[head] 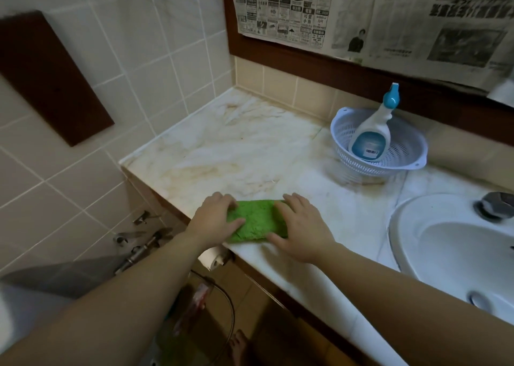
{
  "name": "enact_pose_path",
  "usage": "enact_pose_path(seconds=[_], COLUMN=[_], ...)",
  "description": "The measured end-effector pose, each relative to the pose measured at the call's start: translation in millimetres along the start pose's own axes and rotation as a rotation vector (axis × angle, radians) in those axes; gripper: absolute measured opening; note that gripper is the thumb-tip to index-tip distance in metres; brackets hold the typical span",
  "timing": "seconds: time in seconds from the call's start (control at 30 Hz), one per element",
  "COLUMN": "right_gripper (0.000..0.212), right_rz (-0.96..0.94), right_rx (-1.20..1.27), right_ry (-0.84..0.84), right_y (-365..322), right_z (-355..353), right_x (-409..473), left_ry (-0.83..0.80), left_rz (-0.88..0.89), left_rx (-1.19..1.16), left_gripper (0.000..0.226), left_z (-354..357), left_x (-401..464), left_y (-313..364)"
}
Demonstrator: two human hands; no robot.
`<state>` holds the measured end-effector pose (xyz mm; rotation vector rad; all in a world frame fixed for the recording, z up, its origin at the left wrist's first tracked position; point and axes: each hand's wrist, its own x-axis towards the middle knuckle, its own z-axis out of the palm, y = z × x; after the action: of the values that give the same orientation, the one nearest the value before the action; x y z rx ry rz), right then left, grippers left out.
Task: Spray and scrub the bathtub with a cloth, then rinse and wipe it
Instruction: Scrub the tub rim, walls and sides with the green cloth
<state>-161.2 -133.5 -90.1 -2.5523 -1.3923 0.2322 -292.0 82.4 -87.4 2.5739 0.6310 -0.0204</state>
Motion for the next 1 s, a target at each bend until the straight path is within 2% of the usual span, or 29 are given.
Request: enact_pose_path(seconds=[0.07, 0.1, 0.17, 0.23, 0.3, 0.47, 0.57, 0.63, 0.7, 0.8, 0.9, 1.0], right_gripper=[0.103, 0.105, 0.106, 0.109, 0.114, 0.119, 0.121, 0.125, 0.137, 0.151, 0.146, 0.135], right_rz=[0.018, 0.027, 0.051, 0.076, 0.088, 0.116, 0.117, 0.087, 0.091, 0.187, 0.258, 0.287], right_rx=[-0.053, -0.074, -0.101, -0.117, -0.135, -0.161, -0.136, -0.039, 0.121, 0.192, 0.186, 0.24], right_ry=[-0.106, -0.137, -0.168, -0.18, -0.169, -0.161, -0.183, -0.207, -0.209, -0.133, -0.119, -0.106], right_y=[-7.7, -10.9, -14.8, -17.3, -18.7, -21.6, -20.4, -12.7, 1.7, 34.0, 60.6, 75.3], right_z=[10.0, 14.7, 23.2, 30.2, 35.6, 37.9, 37.3, 32.0, 21.5, 9.1, 2.3, -3.1], right_x=[11.2, 15.2, 19.0, 16.8, 13.4, 14.5, 15.3, 14.8, 10.5, -6.4, -31.3, -52.8], left_ry=[-0.055, -0.088, -0.112, -0.078, -0.085, -0.097, -0.117, -0.112, -0.093, -0.042, -0.072, -0.23], left_rz=[-0.13, -0.177, -0.2, -0.19, -0.218, -0.413, -0.428, -0.391, -0.342, -0.288, -0.218, -0.045], left_rx=[0.083, 0.129, 0.184, 0.161, -0.046, -0.736, -0.935, -0.916, -0.84, -0.684, -0.561, -0.221], left_gripper=[0.071, 0.076, 0.072, 0.057, 0.041, 0.035, 0.038, 0.041, 0.046, 0.046, 0.048, 0.059], left_z=[2.2, 2.9, 3.1, 1.4, 0.9, -4.2, -11.9, -14.4, -14.5, -5.9, 12.2, 29.4], left_x=[9.7, 13.5, 18.6, 19.6, 19.3, 20.7, 21.8, 25.2, 28.3, 31.7, 35.6, 35.3], left_y=[2.2, 2.6, 0.1, -4.1, -8.0, 7.5, 33.6, 50.0, 65.9, 94.4, 118.4, 128.2])
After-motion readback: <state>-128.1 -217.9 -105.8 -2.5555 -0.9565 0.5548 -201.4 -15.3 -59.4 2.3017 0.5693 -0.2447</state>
